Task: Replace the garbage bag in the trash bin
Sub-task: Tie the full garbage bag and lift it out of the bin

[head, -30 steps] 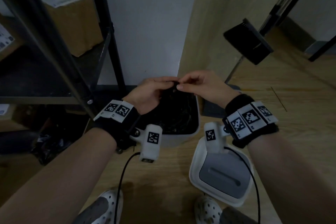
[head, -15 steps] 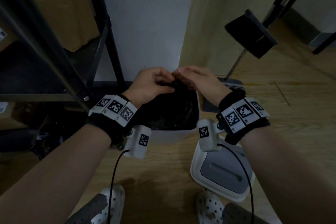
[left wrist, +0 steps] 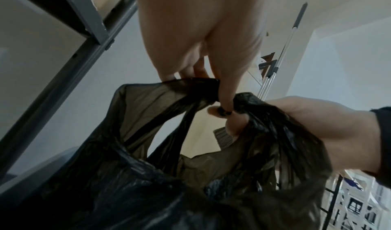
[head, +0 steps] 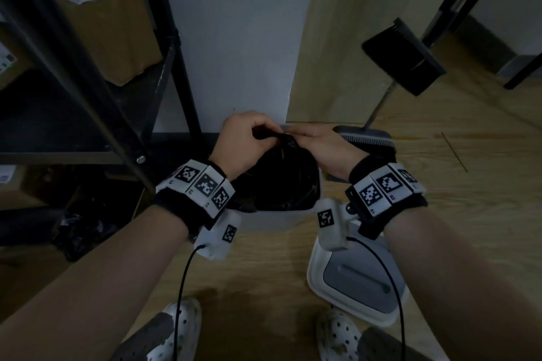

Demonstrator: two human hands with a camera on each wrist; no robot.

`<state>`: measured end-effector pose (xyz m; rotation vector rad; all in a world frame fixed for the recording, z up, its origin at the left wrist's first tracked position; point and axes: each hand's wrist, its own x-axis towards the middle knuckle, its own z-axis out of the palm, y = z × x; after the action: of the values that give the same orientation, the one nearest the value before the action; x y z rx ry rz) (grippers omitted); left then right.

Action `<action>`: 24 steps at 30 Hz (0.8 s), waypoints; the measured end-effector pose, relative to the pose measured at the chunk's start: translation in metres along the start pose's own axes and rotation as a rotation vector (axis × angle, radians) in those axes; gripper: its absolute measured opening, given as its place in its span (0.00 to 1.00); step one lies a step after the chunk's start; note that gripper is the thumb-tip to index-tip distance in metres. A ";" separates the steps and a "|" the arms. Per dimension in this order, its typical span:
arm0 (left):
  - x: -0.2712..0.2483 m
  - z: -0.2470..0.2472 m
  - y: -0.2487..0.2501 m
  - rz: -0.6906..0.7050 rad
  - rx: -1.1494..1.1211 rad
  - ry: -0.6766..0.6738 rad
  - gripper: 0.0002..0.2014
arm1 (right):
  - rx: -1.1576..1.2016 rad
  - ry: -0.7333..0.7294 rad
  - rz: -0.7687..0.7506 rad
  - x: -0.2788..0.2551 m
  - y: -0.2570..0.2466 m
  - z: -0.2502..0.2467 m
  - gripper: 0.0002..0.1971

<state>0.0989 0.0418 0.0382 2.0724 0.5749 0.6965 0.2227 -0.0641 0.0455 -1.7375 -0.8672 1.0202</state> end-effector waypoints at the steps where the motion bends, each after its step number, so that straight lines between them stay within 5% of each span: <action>1: 0.000 0.000 0.000 -0.018 -0.010 0.005 0.07 | 0.018 0.000 -0.005 0.001 0.001 0.000 0.13; 13: 0.002 -0.004 -0.016 -0.177 -0.091 -0.114 0.05 | -0.050 0.104 -0.035 0.004 0.014 -0.005 0.09; 24: 0.000 -0.005 -0.022 -0.174 -0.067 -0.122 0.05 | -0.215 0.158 -0.008 0.008 0.026 -0.008 0.11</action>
<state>0.0922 0.0565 0.0227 1.9605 0.6444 0.4788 0.2362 -0.0682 0.0212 -1.9643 -0.9077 0.7951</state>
